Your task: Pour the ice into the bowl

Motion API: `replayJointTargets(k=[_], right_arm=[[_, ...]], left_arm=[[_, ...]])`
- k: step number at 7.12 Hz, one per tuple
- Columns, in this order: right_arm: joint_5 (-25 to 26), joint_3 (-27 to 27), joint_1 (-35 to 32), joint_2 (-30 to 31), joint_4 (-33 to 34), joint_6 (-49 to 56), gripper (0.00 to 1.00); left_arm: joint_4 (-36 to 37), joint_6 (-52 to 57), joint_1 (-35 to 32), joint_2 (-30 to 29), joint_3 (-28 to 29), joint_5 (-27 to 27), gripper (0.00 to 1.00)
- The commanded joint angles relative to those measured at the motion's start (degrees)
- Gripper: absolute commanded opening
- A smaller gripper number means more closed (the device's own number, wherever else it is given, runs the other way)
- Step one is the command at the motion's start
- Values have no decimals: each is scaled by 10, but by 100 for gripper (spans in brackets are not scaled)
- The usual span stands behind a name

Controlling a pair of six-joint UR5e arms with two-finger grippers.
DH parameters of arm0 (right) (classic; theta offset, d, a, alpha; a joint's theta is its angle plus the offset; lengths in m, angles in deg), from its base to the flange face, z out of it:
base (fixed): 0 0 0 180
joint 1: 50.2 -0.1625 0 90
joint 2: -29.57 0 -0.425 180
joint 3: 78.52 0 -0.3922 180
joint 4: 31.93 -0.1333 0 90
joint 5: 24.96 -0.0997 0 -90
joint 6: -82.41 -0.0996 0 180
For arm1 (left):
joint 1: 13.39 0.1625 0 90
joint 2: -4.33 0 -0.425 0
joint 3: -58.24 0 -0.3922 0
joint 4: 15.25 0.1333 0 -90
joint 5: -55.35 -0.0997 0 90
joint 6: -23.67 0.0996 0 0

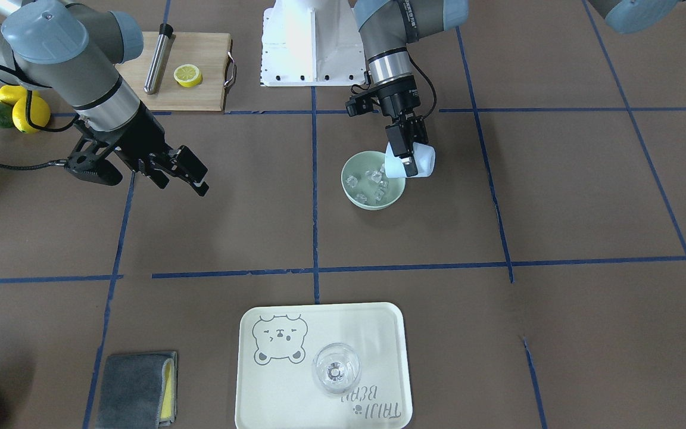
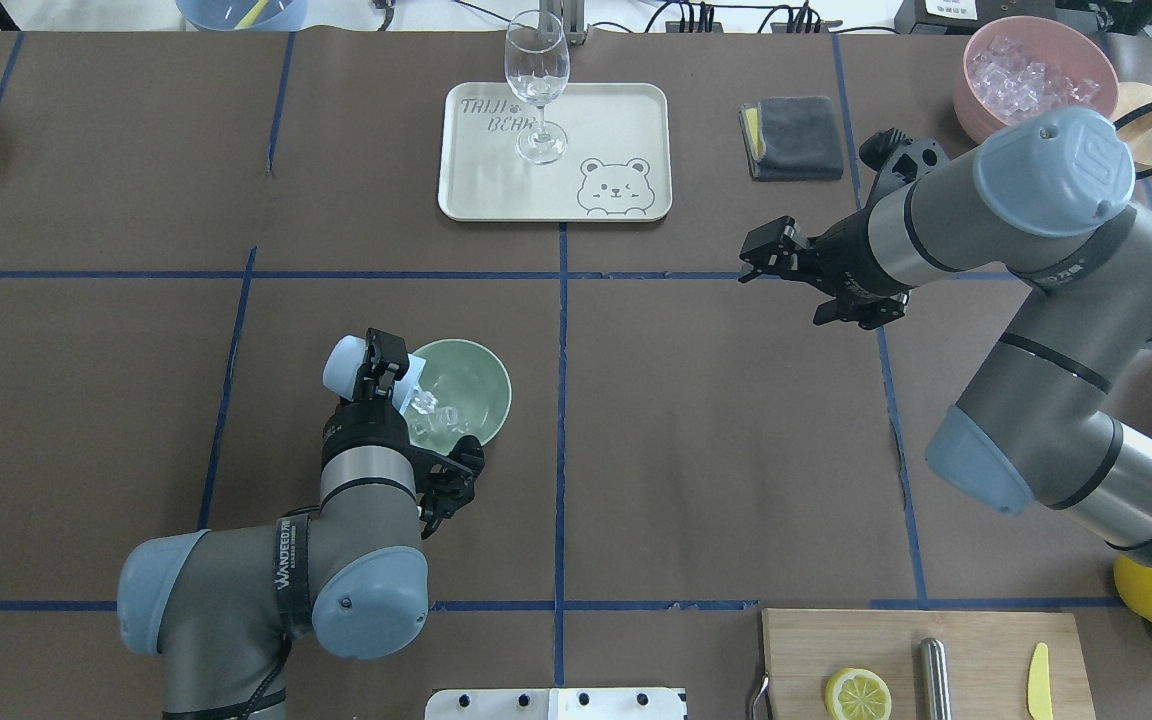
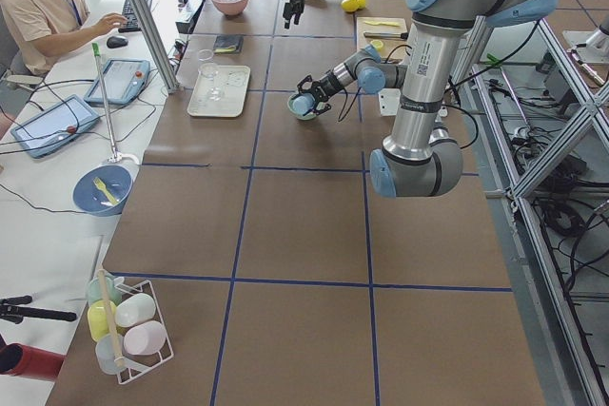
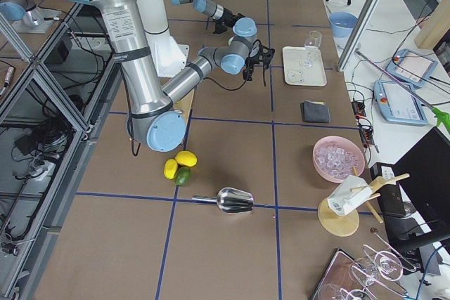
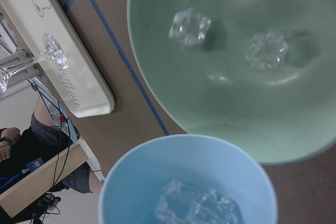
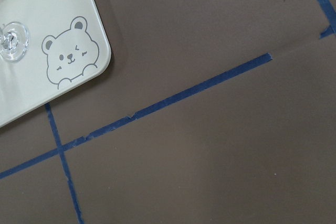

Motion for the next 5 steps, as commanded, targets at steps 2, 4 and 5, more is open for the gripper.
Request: replayJointTargets(k=[2,4,5], right_arm=[[3,-10,2,-4,0,2,100],[7,-10,11,-13,-1,-1,100],[10,-10,22,-19,-2,-19,100]], left_arm=[[77,-18,8,-32,0,2,0],[79,-149,3,-36,-1,61,0],[79,-235,-1,-31,-21,97,0]])
